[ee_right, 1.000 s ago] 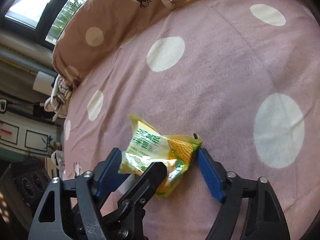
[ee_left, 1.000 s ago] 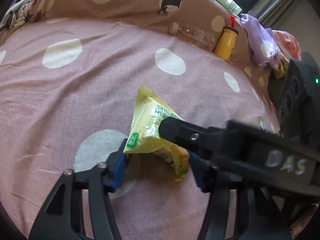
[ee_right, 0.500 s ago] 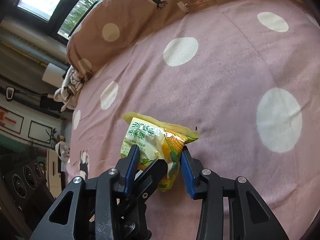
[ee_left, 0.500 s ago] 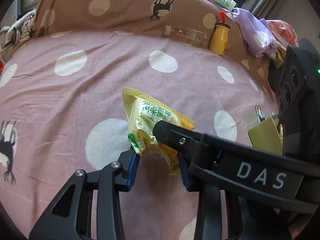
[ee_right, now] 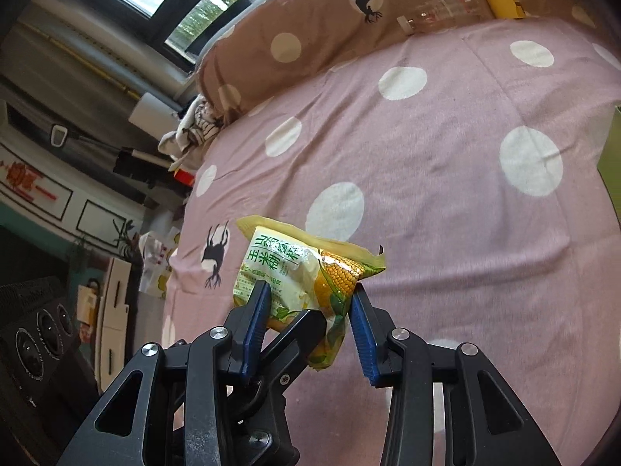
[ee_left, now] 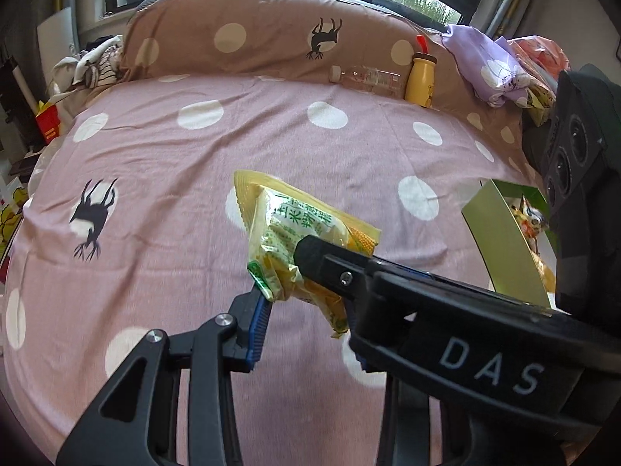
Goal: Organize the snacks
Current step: 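Lift the corn snack bag and carry it into the green box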
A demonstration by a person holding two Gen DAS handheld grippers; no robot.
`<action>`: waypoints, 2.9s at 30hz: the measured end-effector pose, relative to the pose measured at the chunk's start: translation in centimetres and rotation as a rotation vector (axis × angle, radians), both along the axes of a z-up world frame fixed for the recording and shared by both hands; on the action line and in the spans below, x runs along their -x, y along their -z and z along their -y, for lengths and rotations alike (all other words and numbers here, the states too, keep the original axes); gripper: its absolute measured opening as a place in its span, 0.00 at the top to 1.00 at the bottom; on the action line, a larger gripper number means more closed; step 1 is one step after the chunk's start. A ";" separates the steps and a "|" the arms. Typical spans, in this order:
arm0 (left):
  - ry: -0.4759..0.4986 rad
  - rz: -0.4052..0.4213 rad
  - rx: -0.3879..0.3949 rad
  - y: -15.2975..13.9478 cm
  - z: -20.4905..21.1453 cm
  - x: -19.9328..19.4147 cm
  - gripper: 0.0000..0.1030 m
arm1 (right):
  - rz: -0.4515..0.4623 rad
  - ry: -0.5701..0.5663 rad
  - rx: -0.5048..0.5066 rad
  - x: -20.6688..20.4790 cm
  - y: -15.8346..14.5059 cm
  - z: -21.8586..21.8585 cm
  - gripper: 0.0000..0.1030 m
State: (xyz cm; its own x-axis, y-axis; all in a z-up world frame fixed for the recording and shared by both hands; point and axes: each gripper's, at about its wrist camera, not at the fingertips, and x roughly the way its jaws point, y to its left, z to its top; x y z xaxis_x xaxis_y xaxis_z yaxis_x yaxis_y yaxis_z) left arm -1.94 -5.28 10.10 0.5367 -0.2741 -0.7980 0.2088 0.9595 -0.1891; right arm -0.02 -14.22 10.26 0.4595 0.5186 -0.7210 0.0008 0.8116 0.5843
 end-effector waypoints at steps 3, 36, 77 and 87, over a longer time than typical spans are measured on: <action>-0.009 0.001 -0.015 0.3 -0.1 1.6 0.65 | 0.003 -0.002 0.011 1.6 0.1 -0.5 0.58; 0.047 0.217 0.021 -3.2 1.4 6.0 0.65 | 0.229 0.072 0.057 6.8 -4.4 0.6 0.57; 0.246 0.367 0.076 -7.1 8.0 7.4 0.65 | 0.382 0.257 0.147 10.7 -9.0 7.1 0.58; 0.340 0.366 0.058 -7.0 12.8 7.3 0.64 | 0.377 0.350 0.129 11.7 -8.8 11.8 0.57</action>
State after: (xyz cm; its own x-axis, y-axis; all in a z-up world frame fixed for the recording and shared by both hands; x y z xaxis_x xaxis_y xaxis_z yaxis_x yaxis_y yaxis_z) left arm -9.20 -18.10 17.05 0.6512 -0.5203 -0.5525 0.5706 0.8157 -0.0956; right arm -11.75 -25.99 19.03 0.8293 0.2053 -0.5197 0.0938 0.8657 0.4917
